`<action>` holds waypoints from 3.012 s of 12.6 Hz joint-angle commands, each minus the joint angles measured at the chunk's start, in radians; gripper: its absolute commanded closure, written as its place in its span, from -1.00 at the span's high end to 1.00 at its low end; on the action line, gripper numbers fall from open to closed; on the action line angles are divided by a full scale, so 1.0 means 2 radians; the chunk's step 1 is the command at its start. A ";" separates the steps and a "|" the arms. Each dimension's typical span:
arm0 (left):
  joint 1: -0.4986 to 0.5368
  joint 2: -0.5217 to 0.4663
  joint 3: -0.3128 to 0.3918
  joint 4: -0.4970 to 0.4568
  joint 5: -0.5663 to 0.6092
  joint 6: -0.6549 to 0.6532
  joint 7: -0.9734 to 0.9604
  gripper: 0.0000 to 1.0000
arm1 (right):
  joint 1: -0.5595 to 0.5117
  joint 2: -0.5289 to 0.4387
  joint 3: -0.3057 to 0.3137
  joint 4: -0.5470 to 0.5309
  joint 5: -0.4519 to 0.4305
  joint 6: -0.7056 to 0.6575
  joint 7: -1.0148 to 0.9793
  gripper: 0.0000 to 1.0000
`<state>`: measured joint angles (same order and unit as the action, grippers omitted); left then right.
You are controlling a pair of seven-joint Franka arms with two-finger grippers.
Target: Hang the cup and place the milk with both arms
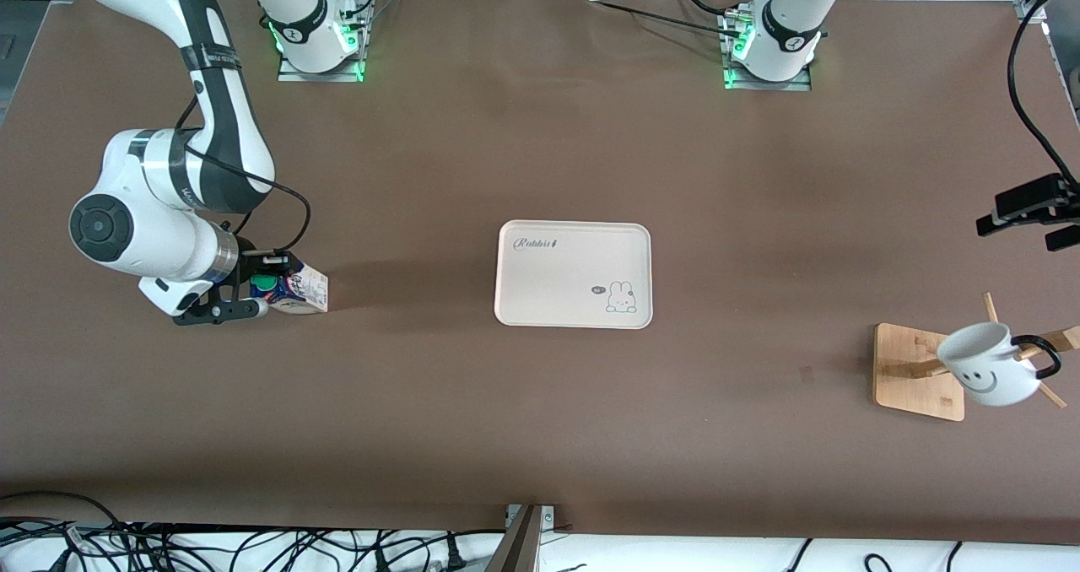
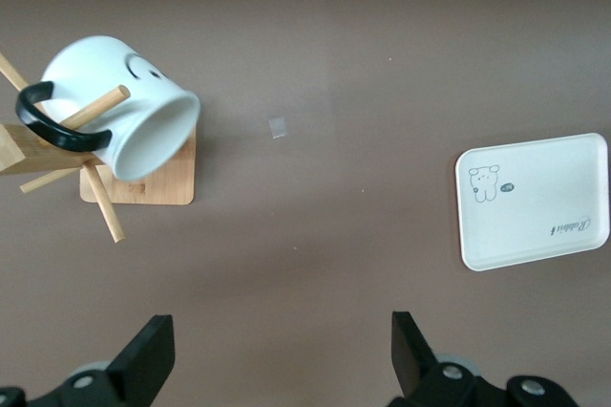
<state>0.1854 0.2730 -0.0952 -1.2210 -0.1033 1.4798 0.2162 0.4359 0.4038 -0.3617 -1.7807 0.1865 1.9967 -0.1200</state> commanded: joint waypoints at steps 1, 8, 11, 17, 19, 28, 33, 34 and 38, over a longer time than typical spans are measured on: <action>-0.024 -0.015 -0.001 -0.006 0.061 -0.009 -0.018 1.00 | 0.004 -0.019 -0.002 -0.026 0.010 0.014 -0.003 0.79; -0.036 -0.014 -0.001 -0.007 0.062 -0.035 -0.017 1.00 | 0.004 -0.059 -0.002 -0.009 0.009 0.006 0.007 1.00; -0.040 -0.012 0.001 -0.007 0.059 -0.035 -0.018 1.00 | 0.004 -0.081 -0.026 0.030 0.003 0.000 -0.002 1.00; -0.086 -0.039 0.081 -0.071 0.044 0.027 -0.032 1.00 | 0.004 -0.138 -0.037 0.104 -0.014 -0.168 0.008 1.00; -0.138 -0.042 0.127 -0.071 0.022 0.030 -0.034 1.00 | 0.004 -0.166 -0.036 0.098 -0.039 -0.188 0.007 1.00; -0.146 -0.091 0.126 -0.119 0.011 0.045 -0.046 1.00 | 0.009 -0.196 -0.030 0.057 -0.066 -0.173 0.022 1.00; -0.142 -0.086 0.126 -0.114 0.013 0.039 -0.084 1.00 | 0.009 -0.196 -0.027 0.063 -0.066 -0.172 0.021 1.00; -0.140 -0.084 0.126 -0.109 0.014 0.029 -0.084 1.00 | 0.009 -0.196 -0.027 0.064 -0.069 -0.171 0.020 1.00; -0.142 -0.080 0.124 -0.105 0.032 0.025 -0.079 1.00 | 0.009 -0.211 -0.029 0.063 -0.074 -0.177 0.012 1.00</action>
<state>-0.0924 0.1225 0.1555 -1.4265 -0.0666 1.5399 0.0642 0.4487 0.0267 -0.4212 -1.6366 0.0587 1.6476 -0.0970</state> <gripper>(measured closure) 0.000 0.000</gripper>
